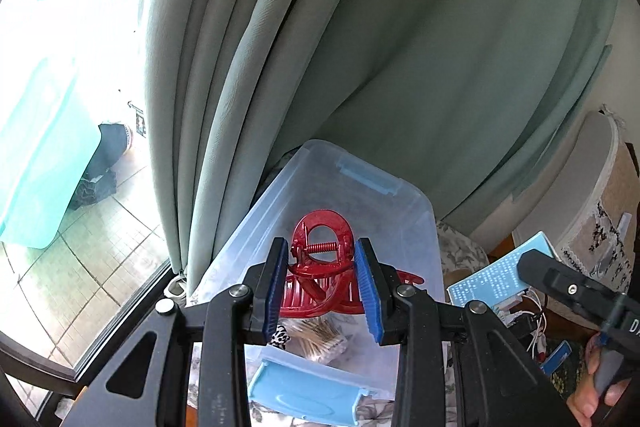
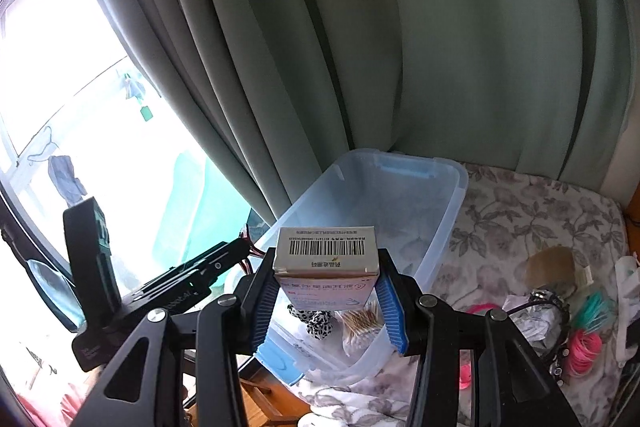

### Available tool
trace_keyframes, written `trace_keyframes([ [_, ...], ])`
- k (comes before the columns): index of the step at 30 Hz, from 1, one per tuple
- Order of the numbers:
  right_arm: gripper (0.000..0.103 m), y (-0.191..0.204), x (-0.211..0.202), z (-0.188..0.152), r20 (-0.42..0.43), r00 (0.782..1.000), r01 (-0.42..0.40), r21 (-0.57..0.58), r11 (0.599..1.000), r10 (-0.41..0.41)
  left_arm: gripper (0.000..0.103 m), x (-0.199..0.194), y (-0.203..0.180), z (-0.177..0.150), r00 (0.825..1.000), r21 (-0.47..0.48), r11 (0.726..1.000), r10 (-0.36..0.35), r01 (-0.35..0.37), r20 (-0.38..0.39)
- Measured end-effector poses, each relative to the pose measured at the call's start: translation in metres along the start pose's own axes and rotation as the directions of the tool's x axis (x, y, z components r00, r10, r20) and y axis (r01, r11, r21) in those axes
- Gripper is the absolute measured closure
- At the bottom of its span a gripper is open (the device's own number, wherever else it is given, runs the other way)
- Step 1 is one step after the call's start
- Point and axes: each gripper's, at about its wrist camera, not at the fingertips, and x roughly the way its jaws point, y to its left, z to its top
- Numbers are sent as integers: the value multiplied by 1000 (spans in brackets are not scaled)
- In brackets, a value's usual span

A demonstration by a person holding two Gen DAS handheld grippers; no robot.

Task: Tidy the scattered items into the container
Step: 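Carry the clip and white box over the clear box and release both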

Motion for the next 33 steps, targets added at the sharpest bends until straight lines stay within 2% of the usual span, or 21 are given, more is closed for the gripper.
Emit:
trace_keyframes([
  [7, 54, -5, 21, 0, -31, 999, 17, -2, 1000, -17, 68, 12, -3, 8, 1000, 1, 1000, -1, 1, -15],
  [26, 54, -23, 74, -2, -139, 989, 51, 10, 999, -49, 67, 62, -8, -5, 993, 9, 999, 33, -32, -116],
  [33, 53, -28, 84, -5, -166, 984, 68, 11, 998, -65, 67, 67, -1, -9, 992, 15, 999, 38, -37, -119],
])
